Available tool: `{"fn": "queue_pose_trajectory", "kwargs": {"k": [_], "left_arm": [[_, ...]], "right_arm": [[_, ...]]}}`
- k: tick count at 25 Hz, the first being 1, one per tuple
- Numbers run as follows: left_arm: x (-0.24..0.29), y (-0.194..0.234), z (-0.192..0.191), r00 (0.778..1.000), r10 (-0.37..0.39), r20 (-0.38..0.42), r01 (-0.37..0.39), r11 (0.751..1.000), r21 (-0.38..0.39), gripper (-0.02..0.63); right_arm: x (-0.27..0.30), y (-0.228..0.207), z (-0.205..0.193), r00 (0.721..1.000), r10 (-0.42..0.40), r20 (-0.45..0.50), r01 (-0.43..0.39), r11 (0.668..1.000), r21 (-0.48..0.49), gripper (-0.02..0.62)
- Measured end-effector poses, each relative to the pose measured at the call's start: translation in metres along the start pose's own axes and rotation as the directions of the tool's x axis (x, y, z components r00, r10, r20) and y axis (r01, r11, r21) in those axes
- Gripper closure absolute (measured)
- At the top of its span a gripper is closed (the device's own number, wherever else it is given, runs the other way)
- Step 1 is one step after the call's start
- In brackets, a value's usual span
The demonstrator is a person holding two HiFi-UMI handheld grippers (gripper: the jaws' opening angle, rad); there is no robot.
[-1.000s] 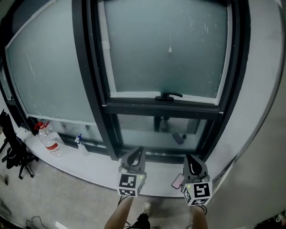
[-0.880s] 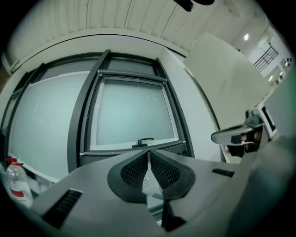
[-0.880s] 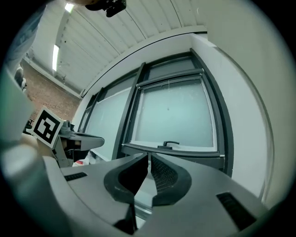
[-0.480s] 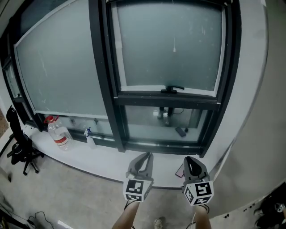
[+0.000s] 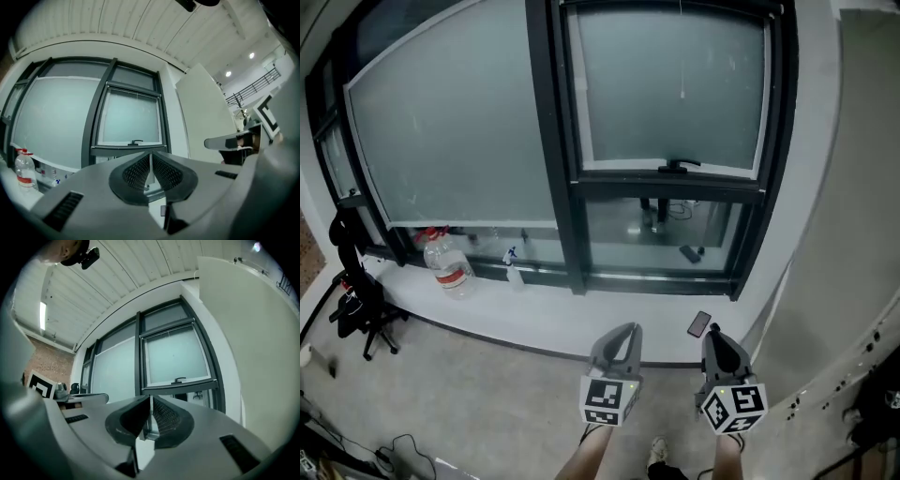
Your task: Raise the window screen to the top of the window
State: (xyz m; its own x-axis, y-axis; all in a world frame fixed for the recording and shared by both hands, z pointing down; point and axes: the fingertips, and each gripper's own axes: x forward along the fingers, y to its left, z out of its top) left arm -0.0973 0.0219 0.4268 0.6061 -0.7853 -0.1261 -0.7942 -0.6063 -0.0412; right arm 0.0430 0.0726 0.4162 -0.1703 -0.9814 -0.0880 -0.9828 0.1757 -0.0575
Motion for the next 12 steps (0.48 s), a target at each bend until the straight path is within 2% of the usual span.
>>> {"fn": "queue_pose_trajectory", "kwargs": {"k": [7,12], "left_arm": [[-0.04,-0.013,0.017,1.0,-0.007,0.021,0.006,0.999,0.033,0.584],[-0.043,-0.023,0.022,0.999,0.026,0.02,-0.026,1.0,0.013,0.584]], "right_arm": [[-0.038,0.017,0.012,1.0,-0.004,0.029,0.004,1.0,-0.011,0.571],[-0.051,0.014,0.01,1.0,0.009,0.004,-0.009,0.999,-0.033,0.591]]}}
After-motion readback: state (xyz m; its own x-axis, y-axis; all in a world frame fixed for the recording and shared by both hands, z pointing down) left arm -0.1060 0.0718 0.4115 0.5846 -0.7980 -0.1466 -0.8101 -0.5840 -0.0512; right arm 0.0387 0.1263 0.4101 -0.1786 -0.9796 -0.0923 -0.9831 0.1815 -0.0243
